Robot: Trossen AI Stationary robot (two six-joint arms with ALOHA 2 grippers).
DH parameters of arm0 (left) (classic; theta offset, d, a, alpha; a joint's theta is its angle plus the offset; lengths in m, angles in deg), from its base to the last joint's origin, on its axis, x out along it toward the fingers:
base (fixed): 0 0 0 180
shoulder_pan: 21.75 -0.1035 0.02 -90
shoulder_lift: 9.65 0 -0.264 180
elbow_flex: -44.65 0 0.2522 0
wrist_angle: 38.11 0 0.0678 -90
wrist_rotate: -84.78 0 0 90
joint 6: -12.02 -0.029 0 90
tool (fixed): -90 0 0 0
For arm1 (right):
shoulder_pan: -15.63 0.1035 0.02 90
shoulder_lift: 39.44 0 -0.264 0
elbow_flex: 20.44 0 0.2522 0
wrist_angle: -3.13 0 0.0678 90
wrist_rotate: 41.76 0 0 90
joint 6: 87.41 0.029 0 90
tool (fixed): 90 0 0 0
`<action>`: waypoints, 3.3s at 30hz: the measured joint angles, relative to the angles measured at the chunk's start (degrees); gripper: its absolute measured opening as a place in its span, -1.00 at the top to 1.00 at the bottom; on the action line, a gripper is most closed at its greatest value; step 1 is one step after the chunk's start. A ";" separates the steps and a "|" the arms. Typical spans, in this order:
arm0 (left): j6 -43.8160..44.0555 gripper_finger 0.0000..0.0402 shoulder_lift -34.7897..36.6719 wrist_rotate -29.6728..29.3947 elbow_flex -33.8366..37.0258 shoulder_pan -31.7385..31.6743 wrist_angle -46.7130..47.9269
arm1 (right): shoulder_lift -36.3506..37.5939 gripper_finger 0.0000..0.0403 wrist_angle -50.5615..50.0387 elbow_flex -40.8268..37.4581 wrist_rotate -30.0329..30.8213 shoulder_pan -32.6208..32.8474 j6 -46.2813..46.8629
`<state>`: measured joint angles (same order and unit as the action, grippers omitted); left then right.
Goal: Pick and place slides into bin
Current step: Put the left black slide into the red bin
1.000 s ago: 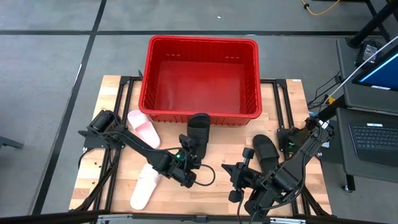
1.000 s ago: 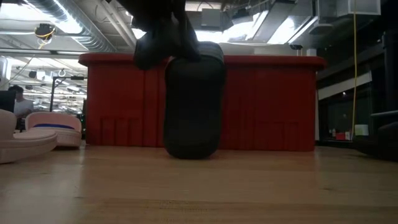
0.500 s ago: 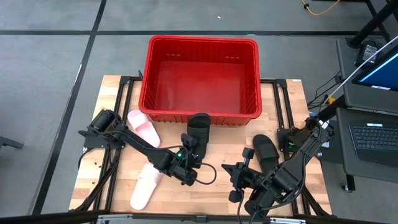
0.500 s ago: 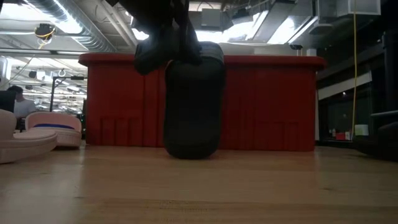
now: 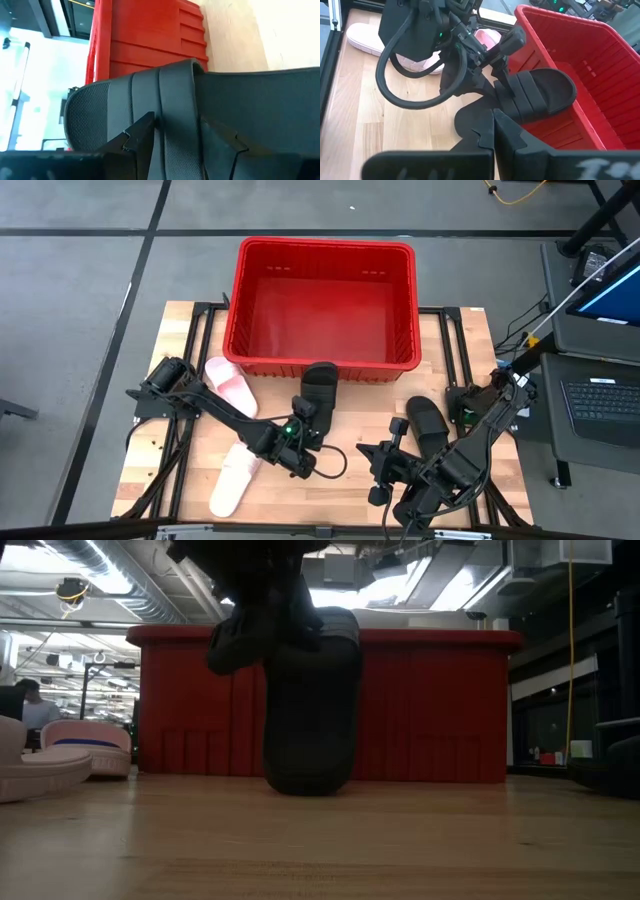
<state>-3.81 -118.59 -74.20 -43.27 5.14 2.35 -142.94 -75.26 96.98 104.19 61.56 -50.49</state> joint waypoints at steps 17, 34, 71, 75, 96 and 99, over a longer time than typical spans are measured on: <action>-1.81 0.93 -0.09 -5.30 0.45 2.20 -2.23 | 0.00 1.00 -0.45 0.00 0.00 0.00 -0.13; -10.27 0.97 0.02 -13.32 -1.24 5.75 -10.51 | 0.00 1.00 -0.40 0.01 0.04 0.00 -1.62; -7.37 0.97 17.54 -11.14 -23.64 -1.46 17.41 | 0.22 1.00 -17.66 17.35 5.42 -10.04 -26.10; -0.50 0.97 18.72 -10.58 -23.66 -5.27 28.02 | 0.55 1.00 -22.23 18.17 3.66 -14.04 -21.99; 36.32 0.98 26.40 -17.73 -12.03 -18.01 61.54 | 19.02 1.00 33.22 -16.87 -12.78 -34.66 -46.65; 36.69 0.98 27.71 -16.12 -10.85 -17.61 61.36 | 20.71 1.00 47.02 -20.79 -21.02 -38.17 -54.13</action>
<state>32.89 -90.88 -90.32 -54.13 -12.47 63.71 -122.23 -28.24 76.19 83.16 23.39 -104.61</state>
